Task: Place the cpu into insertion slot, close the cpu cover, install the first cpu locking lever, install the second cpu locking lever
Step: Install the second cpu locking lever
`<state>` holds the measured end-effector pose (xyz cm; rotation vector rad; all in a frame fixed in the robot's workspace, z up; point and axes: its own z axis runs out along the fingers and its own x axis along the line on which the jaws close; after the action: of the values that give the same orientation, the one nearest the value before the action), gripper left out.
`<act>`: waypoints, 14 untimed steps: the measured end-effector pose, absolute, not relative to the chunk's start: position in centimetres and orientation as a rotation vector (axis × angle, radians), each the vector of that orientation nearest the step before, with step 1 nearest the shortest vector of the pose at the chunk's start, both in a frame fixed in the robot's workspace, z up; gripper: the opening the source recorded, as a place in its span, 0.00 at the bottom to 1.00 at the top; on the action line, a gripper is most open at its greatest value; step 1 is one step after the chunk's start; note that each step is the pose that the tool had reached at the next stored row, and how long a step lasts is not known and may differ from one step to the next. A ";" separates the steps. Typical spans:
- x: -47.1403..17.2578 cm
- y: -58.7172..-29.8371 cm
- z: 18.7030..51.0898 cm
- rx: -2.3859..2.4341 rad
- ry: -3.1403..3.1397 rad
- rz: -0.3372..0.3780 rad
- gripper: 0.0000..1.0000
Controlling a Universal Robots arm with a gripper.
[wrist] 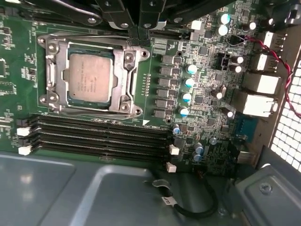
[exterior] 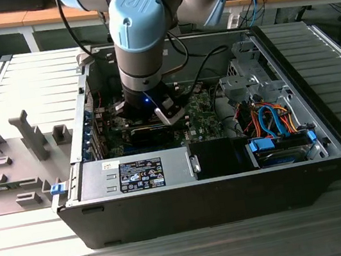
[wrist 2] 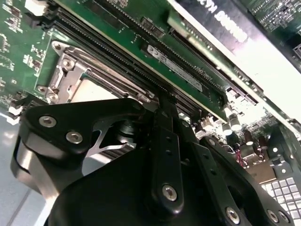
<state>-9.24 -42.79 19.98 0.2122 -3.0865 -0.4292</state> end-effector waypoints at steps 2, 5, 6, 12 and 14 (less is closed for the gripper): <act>-9.4 -42.6 19.9 0.214 -3.086 -0.428 0.11; -9.3 -41.9 19.8 0.230 -3.084 -0.430 0.11; -9.3 -41.7 19.8 0.237 -3.083 -0.431 0.11; -9.4 -41.7 19.8 0.257 -3.081 -0.417 0.11; -9.4 -41.7 19.9 0.262 -3.082 -0.403 0.11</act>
<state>-9.41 -41.67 19.90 0.2617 -3.0822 -0.4030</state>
